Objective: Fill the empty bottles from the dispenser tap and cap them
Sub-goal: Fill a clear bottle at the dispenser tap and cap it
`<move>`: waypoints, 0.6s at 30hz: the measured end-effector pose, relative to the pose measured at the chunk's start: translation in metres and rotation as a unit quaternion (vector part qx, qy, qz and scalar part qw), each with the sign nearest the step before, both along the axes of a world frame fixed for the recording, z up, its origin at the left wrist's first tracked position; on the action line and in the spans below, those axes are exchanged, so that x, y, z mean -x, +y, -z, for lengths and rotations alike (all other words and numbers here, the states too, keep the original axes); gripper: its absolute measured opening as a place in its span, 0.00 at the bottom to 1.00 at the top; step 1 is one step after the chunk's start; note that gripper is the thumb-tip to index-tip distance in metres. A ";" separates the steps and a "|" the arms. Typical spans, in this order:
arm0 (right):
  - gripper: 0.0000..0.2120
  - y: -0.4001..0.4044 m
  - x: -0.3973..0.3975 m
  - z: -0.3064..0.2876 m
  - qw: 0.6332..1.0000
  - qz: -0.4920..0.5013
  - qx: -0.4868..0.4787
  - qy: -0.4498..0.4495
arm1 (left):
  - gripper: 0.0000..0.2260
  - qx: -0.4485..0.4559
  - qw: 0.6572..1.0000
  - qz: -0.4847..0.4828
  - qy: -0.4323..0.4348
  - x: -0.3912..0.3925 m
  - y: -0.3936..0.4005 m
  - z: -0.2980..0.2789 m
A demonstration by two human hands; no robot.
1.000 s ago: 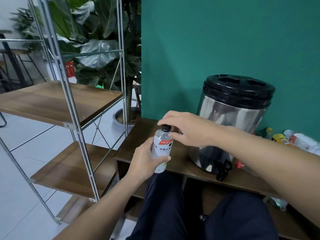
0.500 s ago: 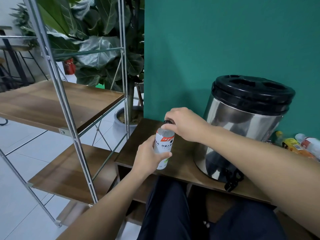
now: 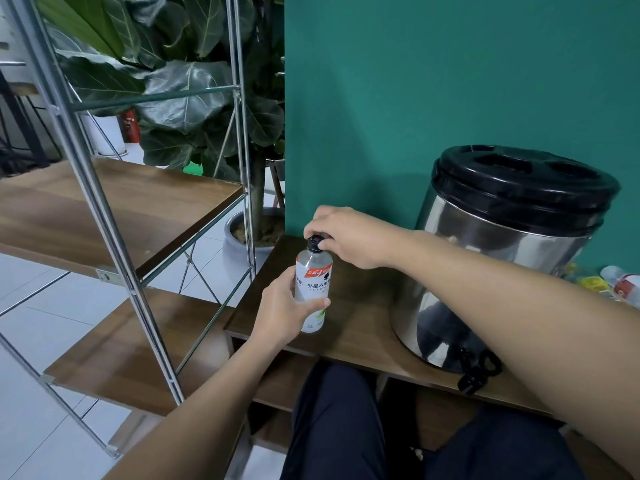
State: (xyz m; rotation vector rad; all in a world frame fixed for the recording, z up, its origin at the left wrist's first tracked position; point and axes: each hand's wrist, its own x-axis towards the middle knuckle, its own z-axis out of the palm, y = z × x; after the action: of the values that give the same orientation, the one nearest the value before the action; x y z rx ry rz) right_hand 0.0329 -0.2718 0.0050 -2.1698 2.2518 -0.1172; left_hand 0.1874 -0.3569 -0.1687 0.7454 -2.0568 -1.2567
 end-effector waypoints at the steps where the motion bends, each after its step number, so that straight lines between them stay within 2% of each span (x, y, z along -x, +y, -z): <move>1: 0.08 -0.003 -0.001 0.000 1.000 0.008 -0.005 0.010 | 0.25 0.001 1.000 -0.004 -0.001 0.001 -0.001 0.000; 10: 0.10 -0.015 -0.010 0.013 0.992 0.033 0.028 0.118 | 0.26 0.008 0.999 -0.047 -0.007 0.009 -0.003 0.004; 12: 0.13 -0.014 -0.012 0.018 0.986 0.032 0.051 0.158 | 0.26 0.009 0.999 -0.053 -0.009 0.010 -0.003 0.005; 15: 0.21 -0.014 -0.021 0.022 0.983 0.099 0.111 0.104 | 0.26 0.015 0.998 -0.068 -0.006 0.012 0.001 0.007; 18: 0.24 -0.020 -0.028 0.030 0.973 0.144 0.144 0.107 | 0.27 0.025 0.995 -0.093 -0.007 0.012 0.007 0.008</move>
State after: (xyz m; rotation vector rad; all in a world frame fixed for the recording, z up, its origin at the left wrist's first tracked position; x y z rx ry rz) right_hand 0.0609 -0.2915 -0.0255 -2.0461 2.8249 -0.2354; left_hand 0.1757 -0.3501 -0.1768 0.9016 -1.9718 -1.0951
